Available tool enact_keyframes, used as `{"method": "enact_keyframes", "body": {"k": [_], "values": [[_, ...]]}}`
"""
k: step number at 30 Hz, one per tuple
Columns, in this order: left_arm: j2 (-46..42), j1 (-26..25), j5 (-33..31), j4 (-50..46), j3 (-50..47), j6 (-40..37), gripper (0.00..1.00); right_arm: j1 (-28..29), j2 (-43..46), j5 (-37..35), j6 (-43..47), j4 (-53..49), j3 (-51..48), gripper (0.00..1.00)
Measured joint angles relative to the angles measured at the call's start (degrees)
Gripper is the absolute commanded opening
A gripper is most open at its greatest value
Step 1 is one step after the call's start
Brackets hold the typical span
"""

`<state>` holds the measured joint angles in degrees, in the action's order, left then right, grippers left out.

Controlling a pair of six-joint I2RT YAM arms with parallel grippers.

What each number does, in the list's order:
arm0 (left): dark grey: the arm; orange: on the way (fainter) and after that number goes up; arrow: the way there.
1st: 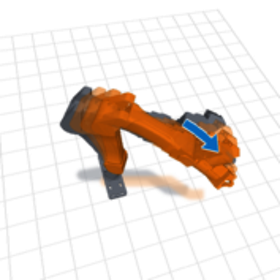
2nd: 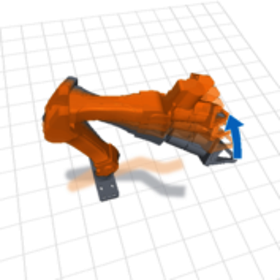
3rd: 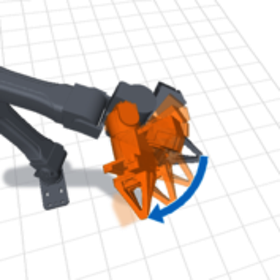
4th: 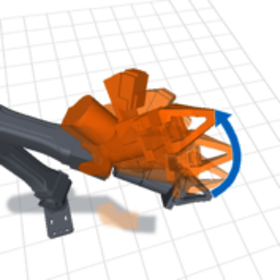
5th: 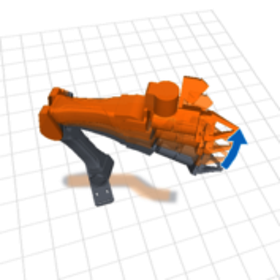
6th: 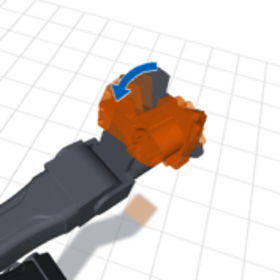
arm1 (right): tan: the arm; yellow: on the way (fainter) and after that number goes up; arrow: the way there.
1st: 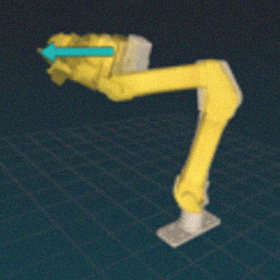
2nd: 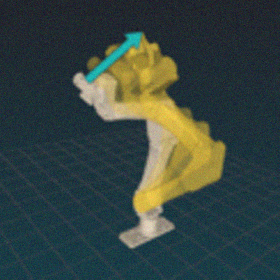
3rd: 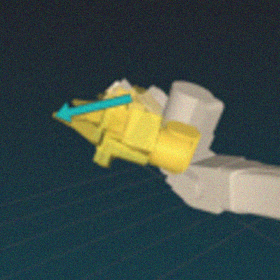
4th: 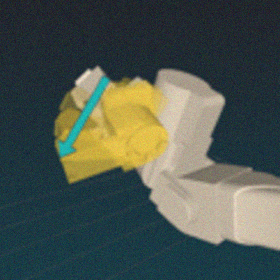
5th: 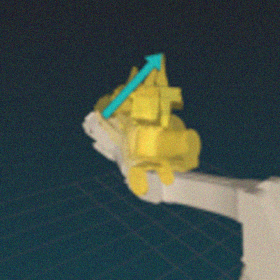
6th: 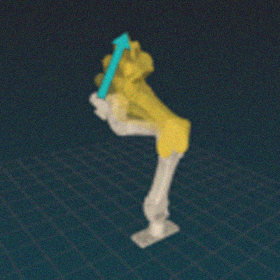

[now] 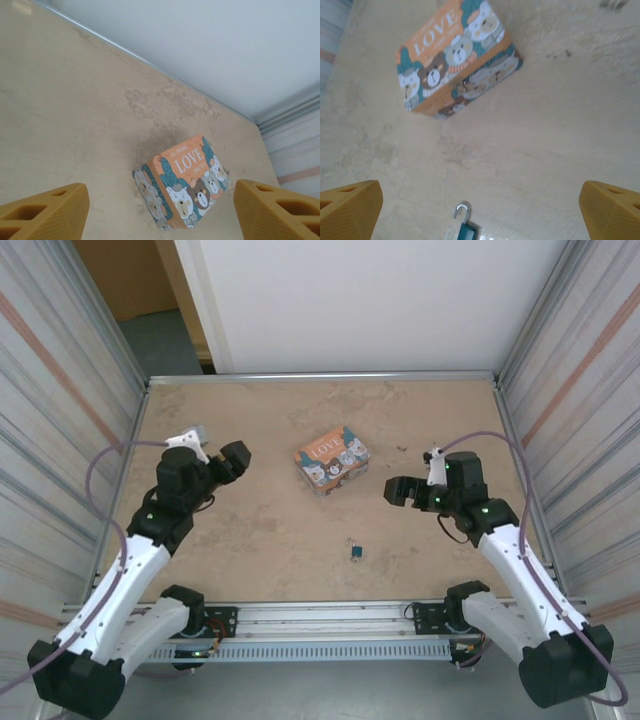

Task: Unlock the padlock with the key

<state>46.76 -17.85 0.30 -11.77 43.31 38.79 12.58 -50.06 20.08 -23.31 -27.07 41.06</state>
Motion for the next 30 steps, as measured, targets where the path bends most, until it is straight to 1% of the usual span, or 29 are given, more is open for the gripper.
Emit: {"method": "enact_keyframes", "body": {"k": [5, 8, 12, 17, 18, 19, 24, 27, 30], "values": [[-5.6, 3.3, -0.9, -3.3, -0.7, -0.3, 0.81, -6.2, 3.2, 2.3, -0.1, 2.4, -0.1, 0.99], [-8.7, 5.0, -1.9, -5.9, -0.8, -1.4, 0.85, -9.4, 5.5, 1.5, 0.1, 3.9, -0.9, 0.99], [-12.4, 7.0, -3.7, -9.4, -0.8, -3.5, 0.9, -12.1, 8.3, -2.6, 2.7, 5.7, -2.7, 0.99], [-15.8, 7.8, -7.3, -12.6, -0.9, -6.5, 0.92, -13.2, 11.6, -7.7, 6.7, 9.7, -6.8, 0.99], [-16.7, 7.8, -8.1, -12.7, -1.2, -7.2, 0.96, -13.4, 12.3, -9.3, 7.1, 10.9, -7.9, 0.99], [-17.4, 7.8, -8.9, -12.6, -1.5, -7.9, 0.98, -13.5, 12.8, -11.0, 7.3, 11.9, -8.9, 0.99], [-20.5, 7.8, -12.8, -11.1, -5.5, -12.0, 0.99, -14.5, 13.5, -20.2, 7.3, 17.0, -14.5, 0.99], [-20.7, 7.8, -14.6, -9.7, -7.9, -14.8, 0.99, -15.5, 12.2, -22.9, 7.3, 20.9, -17.0, 0.99], [-20.4, 7.8, -15.4, -7.0, -10.3, -18.1, 0.99, -17.2, 9.7, -23.7, 7.3, 25.2, -18.9, 0.99]]}}
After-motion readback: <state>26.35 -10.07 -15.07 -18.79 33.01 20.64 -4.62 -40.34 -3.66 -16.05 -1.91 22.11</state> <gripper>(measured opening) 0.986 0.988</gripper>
